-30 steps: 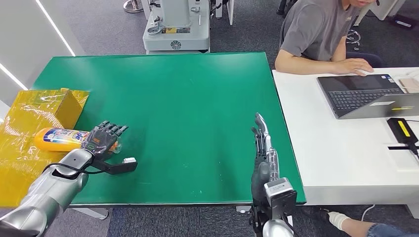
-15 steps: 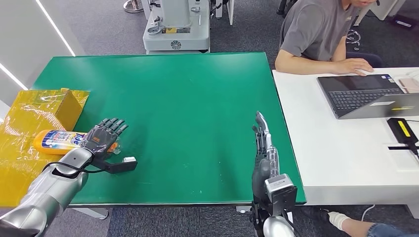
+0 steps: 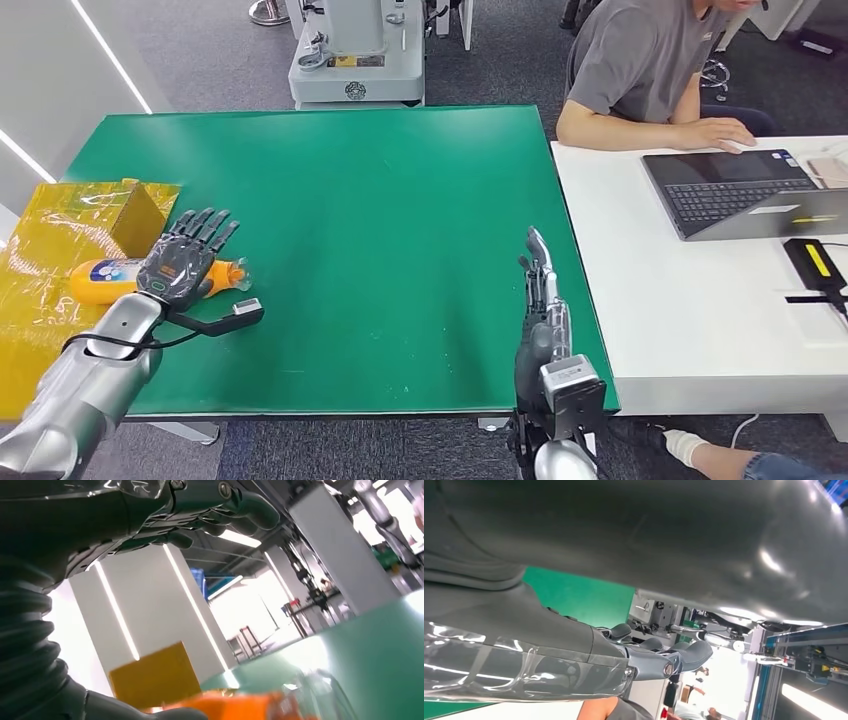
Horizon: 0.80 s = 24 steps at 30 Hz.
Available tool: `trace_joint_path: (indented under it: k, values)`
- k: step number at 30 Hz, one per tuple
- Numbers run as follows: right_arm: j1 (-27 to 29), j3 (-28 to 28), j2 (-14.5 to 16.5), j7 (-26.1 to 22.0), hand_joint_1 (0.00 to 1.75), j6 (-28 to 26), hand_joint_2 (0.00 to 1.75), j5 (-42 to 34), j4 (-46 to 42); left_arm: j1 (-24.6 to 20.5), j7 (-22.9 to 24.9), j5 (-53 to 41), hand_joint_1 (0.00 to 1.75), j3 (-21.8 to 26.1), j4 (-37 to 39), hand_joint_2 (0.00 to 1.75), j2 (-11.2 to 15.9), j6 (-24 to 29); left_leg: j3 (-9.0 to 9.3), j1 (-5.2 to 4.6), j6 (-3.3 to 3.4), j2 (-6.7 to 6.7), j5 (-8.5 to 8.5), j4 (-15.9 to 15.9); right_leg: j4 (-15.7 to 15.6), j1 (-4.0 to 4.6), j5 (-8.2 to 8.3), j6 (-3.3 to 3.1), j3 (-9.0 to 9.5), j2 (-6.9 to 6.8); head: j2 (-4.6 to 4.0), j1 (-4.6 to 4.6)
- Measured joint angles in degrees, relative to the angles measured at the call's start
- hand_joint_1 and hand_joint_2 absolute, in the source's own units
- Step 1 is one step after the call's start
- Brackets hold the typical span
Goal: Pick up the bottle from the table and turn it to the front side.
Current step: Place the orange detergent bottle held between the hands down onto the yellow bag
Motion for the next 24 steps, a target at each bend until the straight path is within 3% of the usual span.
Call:
trace_joint_path:
  k: [4, 14, 17, 20, 24]
  values:
    - [1.01, -0.41, 0.02, 0.75, 0.00, -0.10, 0.00, 0.80, -1.32, 4.72, -5.06, 5.14, 0.00, 6.83, -9.27, 1.75, 0.51, 0.23, -0.01, 0.00, -0.01, 0.01, -0.01, 0.00, -0.01, 0.00, -0.01, 0.01, -0.01, 0.01, 0.01, 0.01]
    - [2.56, -0.94, 0.18, 1.32, 0.00, 0.50, 0.00, 0.76, -2.02, 15.73, -11.33, 12.11, 0.00, 18.61, -26.86, 1.75, 0.43, 0.32, -0.01, 0.00, -0.01, 0.02, -0.01, -0.01, -0.02, 0.00, -0.02, 0.01, -0.01, 0.01, 0.00, 0.01]
    - [2.78, -1.02, 0.42, 1.40, 0.00, 1.03, 0.00, 0.79, -2.06, 18.45, -16.92, 15.56, 0.00, 21.78, -31.68, 1.75, -0.68, 0.32, -0.01, 0.00, -0.01, 0.02, -0.01, 0.00, -0.03, 0.00, -0.02, 0.01, -0.01, 0.02, 0.00, -0.01]
    - [3.08, -1.08, 0.63, 1.52, 0.00, 1.57, 0.00, 0.81, -2.06, 20.70, -24.94, 26.17, 0.00, 25.42, -37.59, 1.75, -3.62, 0.34, -0.01, 0.00, -0.01, 0.00, -0.01, 0.01, -0.05, 0.00, -0.02, 0.01, -0.01, -0.01, 0.00, 0.00]
    - [3.09, -1.08, 0.81, 1.53, 0.00, 2.02, 0.00, 0.37, -2.00, 21.48, -26.96, 53.03, 0.00, 23.97, -45.54, 1.75, -7.34, 0.04, -0.01, -0.01, 0.00, -0.07, -0.02, 0.02, -0.09, -0.01, -0.01, 0.02, 0.03, -0.09, 0.00, 0.00]
